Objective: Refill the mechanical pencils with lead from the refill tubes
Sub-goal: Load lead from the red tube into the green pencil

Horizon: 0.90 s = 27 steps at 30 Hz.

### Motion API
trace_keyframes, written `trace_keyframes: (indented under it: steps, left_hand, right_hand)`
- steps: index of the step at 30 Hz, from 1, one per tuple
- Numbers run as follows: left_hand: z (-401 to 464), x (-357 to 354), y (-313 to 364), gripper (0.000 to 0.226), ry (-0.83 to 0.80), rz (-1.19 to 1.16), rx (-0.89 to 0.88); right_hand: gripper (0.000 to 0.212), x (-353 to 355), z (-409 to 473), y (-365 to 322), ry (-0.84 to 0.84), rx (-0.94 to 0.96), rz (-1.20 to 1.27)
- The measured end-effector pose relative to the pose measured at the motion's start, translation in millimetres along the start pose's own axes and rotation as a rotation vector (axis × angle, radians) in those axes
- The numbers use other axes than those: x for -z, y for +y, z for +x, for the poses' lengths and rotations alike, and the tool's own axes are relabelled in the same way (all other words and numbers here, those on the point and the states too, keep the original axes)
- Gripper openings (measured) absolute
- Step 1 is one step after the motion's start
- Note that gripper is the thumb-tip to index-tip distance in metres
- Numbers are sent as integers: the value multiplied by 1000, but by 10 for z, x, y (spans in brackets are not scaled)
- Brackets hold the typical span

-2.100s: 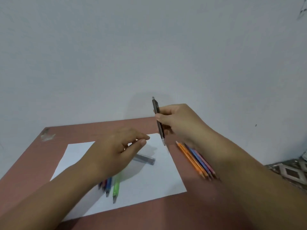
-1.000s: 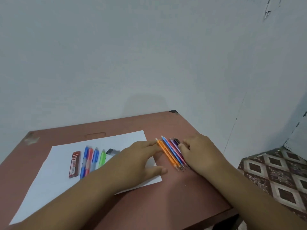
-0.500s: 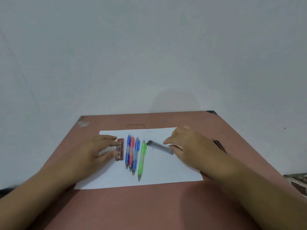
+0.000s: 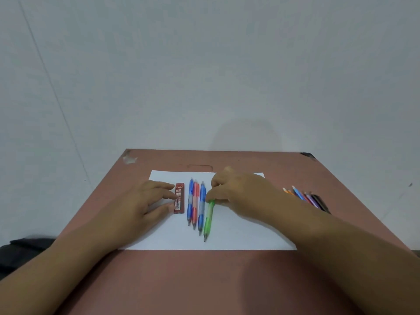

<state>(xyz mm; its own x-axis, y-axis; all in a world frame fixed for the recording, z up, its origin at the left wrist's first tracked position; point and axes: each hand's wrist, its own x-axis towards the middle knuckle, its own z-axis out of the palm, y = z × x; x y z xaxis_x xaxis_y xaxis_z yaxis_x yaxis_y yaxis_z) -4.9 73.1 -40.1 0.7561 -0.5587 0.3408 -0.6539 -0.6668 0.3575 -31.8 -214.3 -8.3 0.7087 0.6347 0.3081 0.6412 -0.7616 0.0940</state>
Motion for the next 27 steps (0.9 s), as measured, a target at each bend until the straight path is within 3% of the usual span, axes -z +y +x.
trace_keyframes:
  steps: [4, 9, 14, 16, 18, 21, 23, 27]
  left_hand:
    - [2, 2, -12, 47, -12, -10, 10]
    - [70, 77, 122, 18, 94, -150, 61]
    - [267, 265, 367, 32, 141, -350, 115]
    - [396, 303, 381, 35, 150, -302, 122]
    - [535, 295, 372, 42, 136, -108, 120]
    - [693, 261, 335, 30, 170, 130, 45]
    - [751, 232, 228, 28, 183, 174, 45]
    - [804, 159, 35, 20, 200, -7, 142]
  right_hand:
    - [28, -13, -25, 43, 35, 39, -86]
    - [24, 31, -18, 122, 129, 46, -100]
    - [29, 47, 113, 244, 94, -90, -88]
    - [34, 48, 197, 263, 96, -132, -75]
    - [35, 55, 291, 244, 119, -164, -43]
    - [14, 129, 400, 134, 182, -221, 88]
    - [16, 200, 441, 44, 241, -303, 216]
    - [8, 254, 440, -23, 484, -671, 794]
